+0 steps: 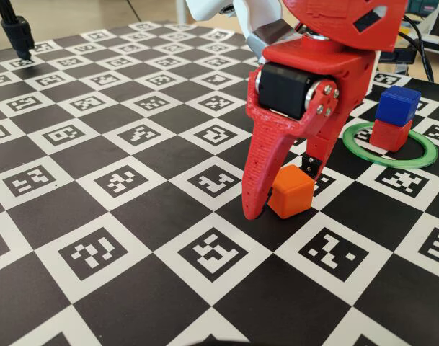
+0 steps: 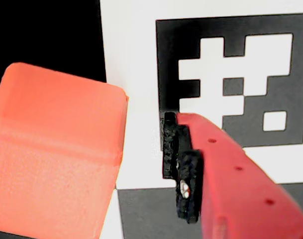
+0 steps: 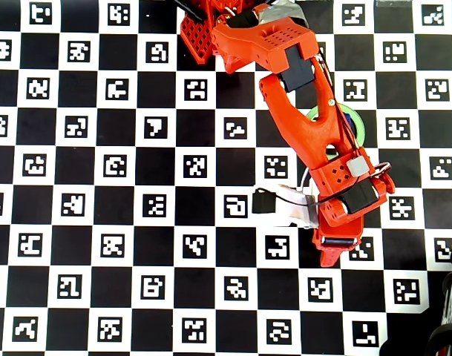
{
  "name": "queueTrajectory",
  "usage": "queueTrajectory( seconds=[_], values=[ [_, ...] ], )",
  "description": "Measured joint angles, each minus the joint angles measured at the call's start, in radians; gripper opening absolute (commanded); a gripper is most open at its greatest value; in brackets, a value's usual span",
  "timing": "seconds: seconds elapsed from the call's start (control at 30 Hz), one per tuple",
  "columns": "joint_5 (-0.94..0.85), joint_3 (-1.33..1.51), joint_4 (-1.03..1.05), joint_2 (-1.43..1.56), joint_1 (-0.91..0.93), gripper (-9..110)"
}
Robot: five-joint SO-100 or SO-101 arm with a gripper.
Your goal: Grab the red cube then put it in the green circle then put the blue cube on top and finally the orange cube on top
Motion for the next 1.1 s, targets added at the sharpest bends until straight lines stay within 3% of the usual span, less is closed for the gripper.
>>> queueTrajectory(
  seconds=[1.1],
  values=[
    [0.199, 0.000, -0.021, 0.000, -0.006, 39]
  ],
)
